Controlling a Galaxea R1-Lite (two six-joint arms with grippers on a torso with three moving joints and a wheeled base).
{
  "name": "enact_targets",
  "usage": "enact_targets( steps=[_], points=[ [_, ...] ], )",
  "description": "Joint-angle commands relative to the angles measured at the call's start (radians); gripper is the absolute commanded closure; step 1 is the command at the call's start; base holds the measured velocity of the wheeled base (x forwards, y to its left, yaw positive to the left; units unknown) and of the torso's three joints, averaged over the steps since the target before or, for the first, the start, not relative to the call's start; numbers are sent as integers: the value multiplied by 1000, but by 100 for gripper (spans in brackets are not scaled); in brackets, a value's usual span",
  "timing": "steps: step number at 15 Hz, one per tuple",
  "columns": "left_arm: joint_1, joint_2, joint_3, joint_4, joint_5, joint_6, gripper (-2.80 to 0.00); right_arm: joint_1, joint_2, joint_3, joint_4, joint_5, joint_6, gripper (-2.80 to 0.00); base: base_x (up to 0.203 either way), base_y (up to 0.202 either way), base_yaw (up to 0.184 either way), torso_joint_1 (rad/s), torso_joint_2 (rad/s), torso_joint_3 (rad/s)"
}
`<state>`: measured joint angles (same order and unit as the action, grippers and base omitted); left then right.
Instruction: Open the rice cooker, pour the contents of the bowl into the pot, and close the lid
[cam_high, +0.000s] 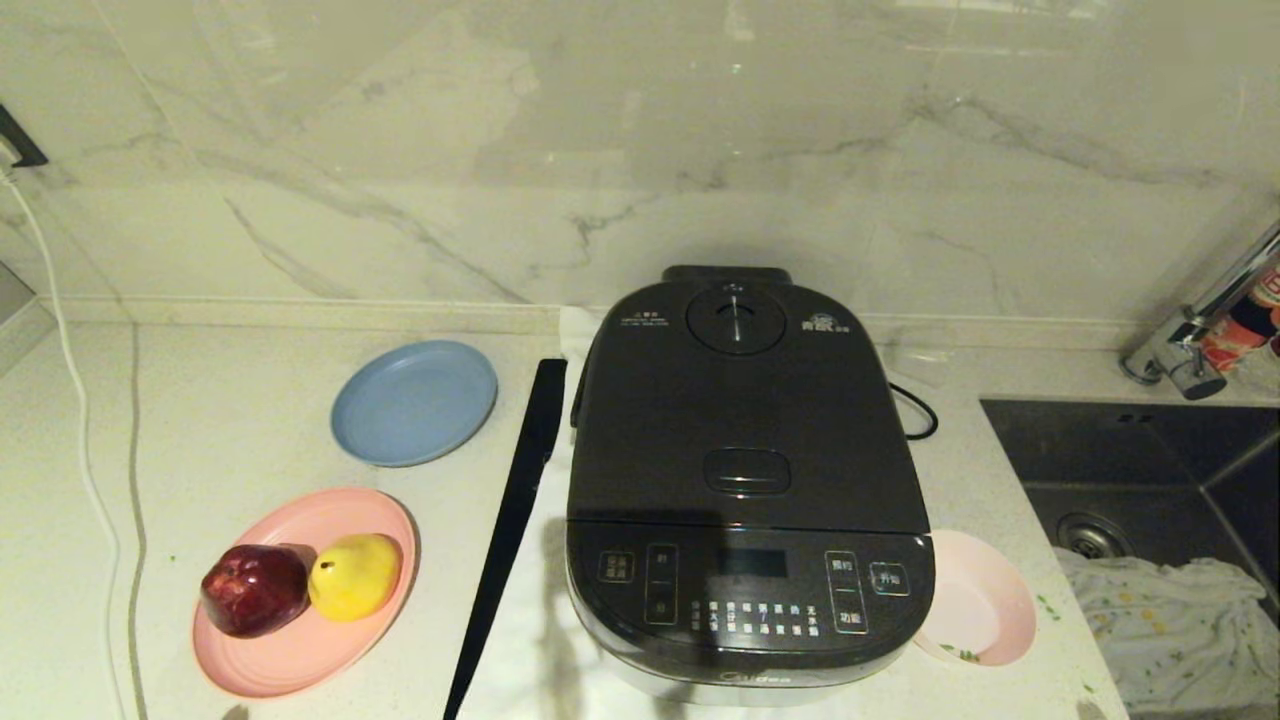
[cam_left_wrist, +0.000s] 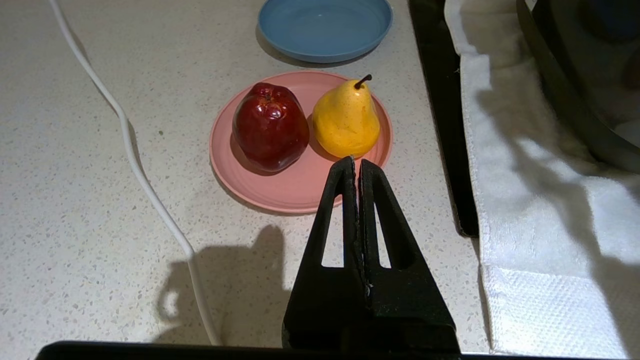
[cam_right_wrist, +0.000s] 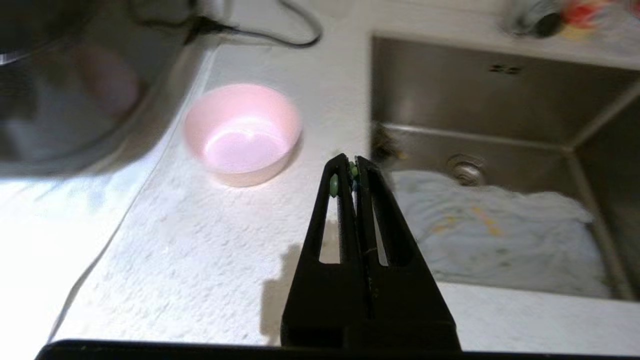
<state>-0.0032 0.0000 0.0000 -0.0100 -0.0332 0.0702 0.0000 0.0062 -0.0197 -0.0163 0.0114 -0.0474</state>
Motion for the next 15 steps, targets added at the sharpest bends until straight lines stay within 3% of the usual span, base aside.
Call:
enact_targets(
  steps=[1, 15],
  points=[
    [0, 2, 5, -1, -1, 2, 0, 2, -6, 21, 31, 10, -41, 0, 0, 0, 0, 0, 0, 0],
    [0, 0, 5, -1, -1, 0, 0, 2, -3, 21, 29, 13, -40, 0, 0, 0, 0, 0, 0, 0]
  ],
)
